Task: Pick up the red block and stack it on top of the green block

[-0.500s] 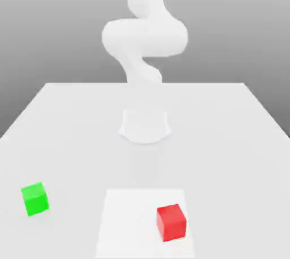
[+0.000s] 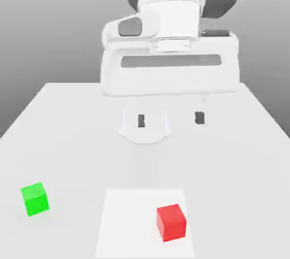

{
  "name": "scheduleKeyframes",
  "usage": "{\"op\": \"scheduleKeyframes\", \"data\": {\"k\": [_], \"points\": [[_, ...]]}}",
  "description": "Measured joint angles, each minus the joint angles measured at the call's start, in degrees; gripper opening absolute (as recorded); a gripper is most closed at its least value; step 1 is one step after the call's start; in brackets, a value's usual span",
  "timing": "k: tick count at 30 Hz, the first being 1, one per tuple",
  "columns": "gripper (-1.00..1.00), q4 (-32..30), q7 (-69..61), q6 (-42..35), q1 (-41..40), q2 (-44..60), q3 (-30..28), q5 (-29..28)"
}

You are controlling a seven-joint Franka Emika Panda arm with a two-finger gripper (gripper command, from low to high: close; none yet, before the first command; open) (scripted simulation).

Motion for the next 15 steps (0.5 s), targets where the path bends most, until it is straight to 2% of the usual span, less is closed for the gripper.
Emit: {"op": "scheduleKeyframes", "data": {"k": [7, 12, 13, 15], "points": [[0.00, -4.8, -1.8, 6.9, 1.3, 14.5, 0.7, -0.8], [0.00, -4.1, -1.6, 15.0, 1.7, 24.9, 0.3, -1.6], [-1.00, -3.8, -1.5, 16.6, 1.7, 26.8, 0.2, -1.7], [-1.00, -3.8, -1.5, 16.6, 1.7, 26.8, 0.2, -1.7]]}}
